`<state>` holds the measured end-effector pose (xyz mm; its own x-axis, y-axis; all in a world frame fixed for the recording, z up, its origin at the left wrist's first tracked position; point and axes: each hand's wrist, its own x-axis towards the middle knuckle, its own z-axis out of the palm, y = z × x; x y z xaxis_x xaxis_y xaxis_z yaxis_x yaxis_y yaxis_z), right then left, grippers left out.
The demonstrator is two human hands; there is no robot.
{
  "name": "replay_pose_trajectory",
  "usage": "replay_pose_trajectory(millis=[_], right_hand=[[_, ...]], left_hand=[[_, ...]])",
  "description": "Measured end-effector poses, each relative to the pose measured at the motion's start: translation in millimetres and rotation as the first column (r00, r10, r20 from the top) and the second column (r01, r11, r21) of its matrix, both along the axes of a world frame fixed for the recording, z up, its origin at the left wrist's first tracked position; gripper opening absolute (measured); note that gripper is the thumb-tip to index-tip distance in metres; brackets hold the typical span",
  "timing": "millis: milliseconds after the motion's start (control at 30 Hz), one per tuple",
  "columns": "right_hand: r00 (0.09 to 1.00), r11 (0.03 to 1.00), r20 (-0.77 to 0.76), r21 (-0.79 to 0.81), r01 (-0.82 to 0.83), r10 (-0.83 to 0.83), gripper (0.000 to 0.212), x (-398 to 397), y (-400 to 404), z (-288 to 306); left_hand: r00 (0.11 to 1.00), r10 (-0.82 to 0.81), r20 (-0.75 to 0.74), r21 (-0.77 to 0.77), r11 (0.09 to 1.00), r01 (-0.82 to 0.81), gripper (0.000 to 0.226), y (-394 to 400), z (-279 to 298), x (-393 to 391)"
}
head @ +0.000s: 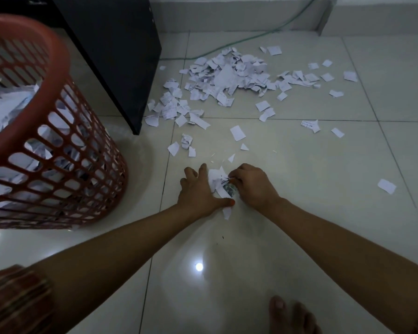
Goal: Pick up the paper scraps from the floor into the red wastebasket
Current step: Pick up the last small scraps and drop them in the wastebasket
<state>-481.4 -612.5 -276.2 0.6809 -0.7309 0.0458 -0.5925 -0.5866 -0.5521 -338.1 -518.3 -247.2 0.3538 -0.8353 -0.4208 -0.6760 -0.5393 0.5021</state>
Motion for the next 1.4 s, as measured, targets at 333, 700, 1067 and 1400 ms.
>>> replay_pose_trajectory(millis=[333,700,1067,1400], right_hand=[[0.976,0.981,0.117,0.077,0.178,-0.186,0.01,-22,-20,18],[0.935,0.958,0.209,0.047,0.282,-0.286,0.009,-33,-25,21],[0.943,0.963,0.197,0.044,0.264,-0.268,0.009,-36,-21,25],[0.928,0.959,0.242,0.078,0.272,-0.283,0.013,-25,-16,54]], left_hand=[[0.995,-0.017,0.093,-0.043,0.999,0.021,0.119,-7,-3,-14],[0.988,-0.032,0.154,-0.079,0.996,0.045,0.092,-25,-5,-52],[0.994,-0.052,0.098,-0.25,0.965,0.075,0.018,-37,-3,-36],[0.995,-0.079,0.056,-0.164,0.983,0.087,0.021,-32,7,-20]])
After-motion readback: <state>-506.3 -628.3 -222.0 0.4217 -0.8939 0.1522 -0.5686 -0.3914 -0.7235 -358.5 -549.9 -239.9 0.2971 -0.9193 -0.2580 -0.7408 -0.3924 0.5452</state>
